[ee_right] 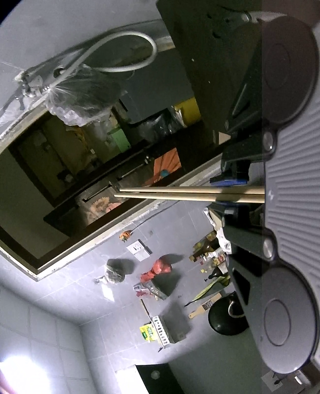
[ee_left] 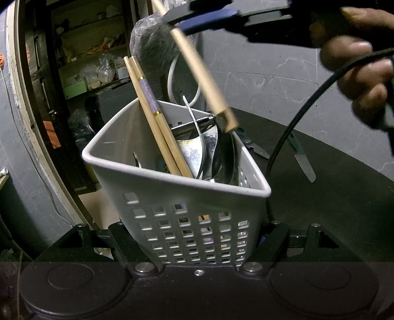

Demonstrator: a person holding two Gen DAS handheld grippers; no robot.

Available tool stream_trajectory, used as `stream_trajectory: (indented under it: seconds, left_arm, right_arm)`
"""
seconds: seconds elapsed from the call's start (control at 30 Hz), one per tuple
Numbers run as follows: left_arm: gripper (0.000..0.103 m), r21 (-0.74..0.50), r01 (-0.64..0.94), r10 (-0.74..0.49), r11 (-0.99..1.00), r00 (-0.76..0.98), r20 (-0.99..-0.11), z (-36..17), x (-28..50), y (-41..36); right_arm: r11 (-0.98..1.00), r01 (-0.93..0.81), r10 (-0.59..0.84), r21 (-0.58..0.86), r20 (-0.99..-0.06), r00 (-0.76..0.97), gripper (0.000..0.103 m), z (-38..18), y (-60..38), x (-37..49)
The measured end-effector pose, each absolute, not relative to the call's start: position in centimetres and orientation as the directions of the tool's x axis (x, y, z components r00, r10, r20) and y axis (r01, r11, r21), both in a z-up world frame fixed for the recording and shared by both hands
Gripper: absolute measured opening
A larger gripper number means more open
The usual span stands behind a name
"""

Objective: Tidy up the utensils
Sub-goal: 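Lower the plain chopsticks into the basket and open the right gripper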

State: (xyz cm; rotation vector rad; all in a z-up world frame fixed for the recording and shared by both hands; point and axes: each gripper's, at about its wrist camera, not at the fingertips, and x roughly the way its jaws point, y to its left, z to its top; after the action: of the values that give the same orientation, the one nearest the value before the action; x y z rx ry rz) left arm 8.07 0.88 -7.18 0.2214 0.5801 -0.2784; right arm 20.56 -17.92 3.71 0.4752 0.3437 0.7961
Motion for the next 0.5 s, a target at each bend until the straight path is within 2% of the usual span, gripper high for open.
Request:
stream_trajectory:
  seconds: [0.5]
  left_arm:
    - [0.079, 0.128, 0.322, -0.197, 0.938, 0.8, -0.567, -7.1, 8.1, 0.9]
  right_arm:
    - [0.625, -0.614, 0.755, 0.482, -0.172, 0.633, 0.015, -0.1, -15.3, 19.2]
